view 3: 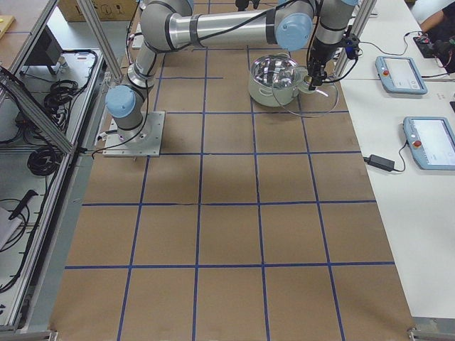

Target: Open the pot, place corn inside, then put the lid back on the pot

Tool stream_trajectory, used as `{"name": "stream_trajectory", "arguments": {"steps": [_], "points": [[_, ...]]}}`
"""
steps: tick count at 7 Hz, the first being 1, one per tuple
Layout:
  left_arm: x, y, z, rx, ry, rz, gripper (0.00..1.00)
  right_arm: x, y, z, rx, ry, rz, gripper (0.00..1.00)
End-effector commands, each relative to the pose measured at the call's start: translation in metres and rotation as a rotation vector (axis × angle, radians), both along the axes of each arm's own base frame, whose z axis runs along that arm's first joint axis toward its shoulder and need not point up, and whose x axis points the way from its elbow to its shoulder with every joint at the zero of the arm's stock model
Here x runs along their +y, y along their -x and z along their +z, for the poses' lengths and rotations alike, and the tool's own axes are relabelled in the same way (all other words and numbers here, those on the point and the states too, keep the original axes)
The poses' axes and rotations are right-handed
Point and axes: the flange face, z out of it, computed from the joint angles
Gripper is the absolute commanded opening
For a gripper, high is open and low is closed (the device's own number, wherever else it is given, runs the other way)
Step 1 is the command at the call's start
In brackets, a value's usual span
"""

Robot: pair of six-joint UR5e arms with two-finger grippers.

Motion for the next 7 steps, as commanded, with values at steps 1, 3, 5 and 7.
{"name": "stream_trajectory", "arguments": {"steps": [1, 3, 5, 7], "points": [[-0.045, 0.081, 0.081, 0.006, 0.083, -0.025, 0.03, 0.0, -0.001, 0.0, 0.0, -0.001, 0.0, 0.12], [-0.09, 0.173, 0.121, 0.091, 0.119, 0.093, 0.03, -0.002, 0.0, -0.002, 0.0, -0.002, 0.004, 0.12], [-0.12, 0.269, 0.15, 0.117, 0.119, 0.157, 0.04, -0.002, 0.0, -0.003, -0.002, -0.003, 0.001, 0.12], [-0.133, 0.354, 0.141, 0.123, 0.117, 0.185, 0.04, -0.003, 0.0, -0.005, -0.003, -0.005, 0.003, 0.12]]}}
